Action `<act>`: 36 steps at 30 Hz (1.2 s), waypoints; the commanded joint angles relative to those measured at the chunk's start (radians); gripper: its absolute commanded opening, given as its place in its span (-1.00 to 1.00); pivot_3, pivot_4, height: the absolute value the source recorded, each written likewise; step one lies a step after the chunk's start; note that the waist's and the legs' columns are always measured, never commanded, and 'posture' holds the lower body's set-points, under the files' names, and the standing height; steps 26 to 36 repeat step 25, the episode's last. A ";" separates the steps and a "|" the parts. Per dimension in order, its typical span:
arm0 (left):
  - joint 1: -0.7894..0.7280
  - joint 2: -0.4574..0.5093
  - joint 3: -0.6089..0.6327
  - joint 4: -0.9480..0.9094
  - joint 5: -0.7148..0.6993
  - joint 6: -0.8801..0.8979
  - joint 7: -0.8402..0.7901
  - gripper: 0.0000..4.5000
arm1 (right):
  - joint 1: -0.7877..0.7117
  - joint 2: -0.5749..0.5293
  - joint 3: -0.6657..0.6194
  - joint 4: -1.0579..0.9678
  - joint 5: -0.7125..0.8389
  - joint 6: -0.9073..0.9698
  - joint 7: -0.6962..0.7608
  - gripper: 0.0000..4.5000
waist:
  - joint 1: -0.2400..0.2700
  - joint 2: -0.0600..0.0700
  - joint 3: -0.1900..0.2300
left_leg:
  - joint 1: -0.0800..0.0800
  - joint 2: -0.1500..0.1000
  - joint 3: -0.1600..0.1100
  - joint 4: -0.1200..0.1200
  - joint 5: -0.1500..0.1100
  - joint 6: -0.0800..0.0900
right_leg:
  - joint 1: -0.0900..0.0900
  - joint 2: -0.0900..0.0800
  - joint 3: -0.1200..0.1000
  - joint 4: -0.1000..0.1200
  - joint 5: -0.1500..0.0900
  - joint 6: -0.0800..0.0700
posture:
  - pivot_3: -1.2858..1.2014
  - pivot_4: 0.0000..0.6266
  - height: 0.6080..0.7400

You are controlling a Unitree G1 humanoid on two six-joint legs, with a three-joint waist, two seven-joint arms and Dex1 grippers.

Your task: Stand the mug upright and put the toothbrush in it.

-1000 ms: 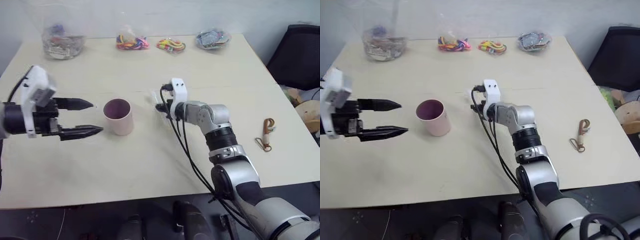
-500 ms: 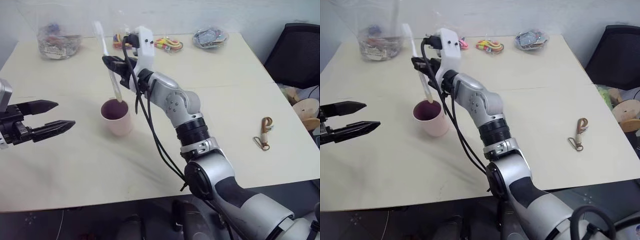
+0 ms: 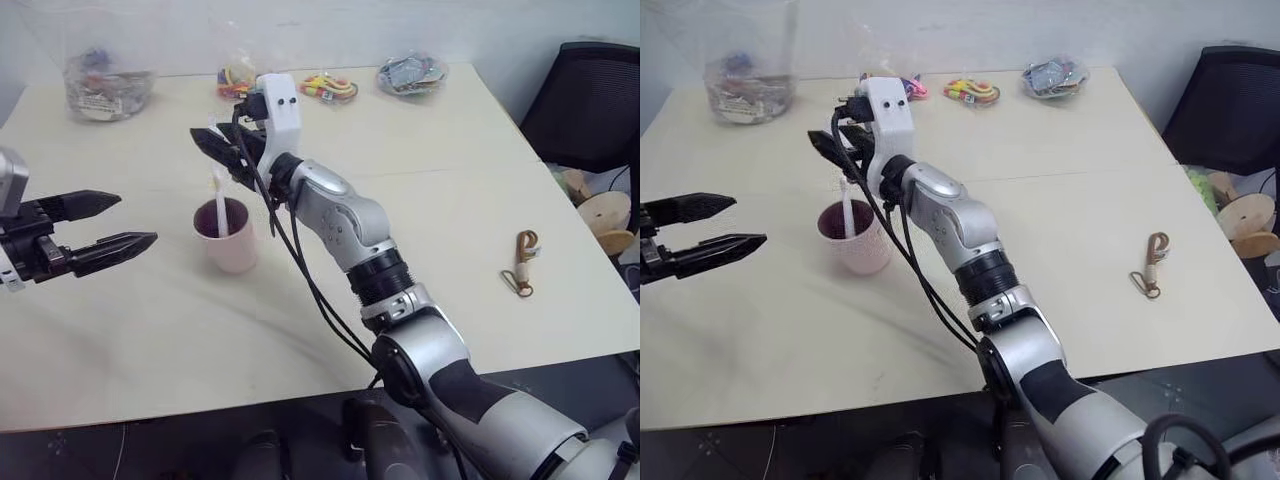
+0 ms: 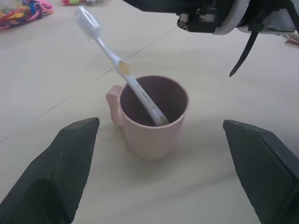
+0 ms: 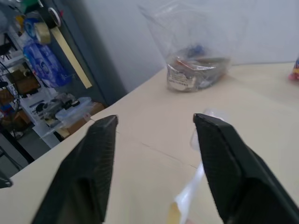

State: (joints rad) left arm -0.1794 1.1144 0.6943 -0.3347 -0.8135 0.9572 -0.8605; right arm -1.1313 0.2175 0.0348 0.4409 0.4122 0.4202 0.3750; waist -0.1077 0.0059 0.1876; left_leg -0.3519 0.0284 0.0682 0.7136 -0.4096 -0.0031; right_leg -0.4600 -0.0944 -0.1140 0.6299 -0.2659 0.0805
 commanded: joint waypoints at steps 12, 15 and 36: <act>-0.053 0.013 -0.056 0.122 0.069 -0.158 -0.053 0.99 | 0.189 -0.580 0.021 -0.558 0.170 0.321 0.477 0.95 | 0.032 -0.001 0.000 | -0.001 -0.001 0.000 0.002 0.000 0.000 | 0.000 -0.001 0.000 -0.001 0.000 0.000 | 0.03 -0.52 1.00; 0.015 0.049 -0.010 0.116 0.070 -0.152 -0.156 0.99 | 0.220 -0.777 -0.039 -0.627 0.277 0.439 0.622 0.95 | 0.039 0.000 0.000 | -0.001 0.000 0.001 0.002 0.000 0.000 | -0.001 -0.001 0.001 -0.001 0.000 0.000 | 0.03 -0.52 1.00; 0.214 0.130 0.120 0.199 0.207 -0.265 -0.395 0.99 | 0.425 -1.199 -0.097 -0.638 0.298 0.394 0.943 0.95 | 0.068 -0.002 0.000 | 0.002 0.001 0.013 0.002 -0.001 0.002 | -0.001 -0.001 0.005 -0.001 0.001 0.001 | 0.03 -0.52 1.00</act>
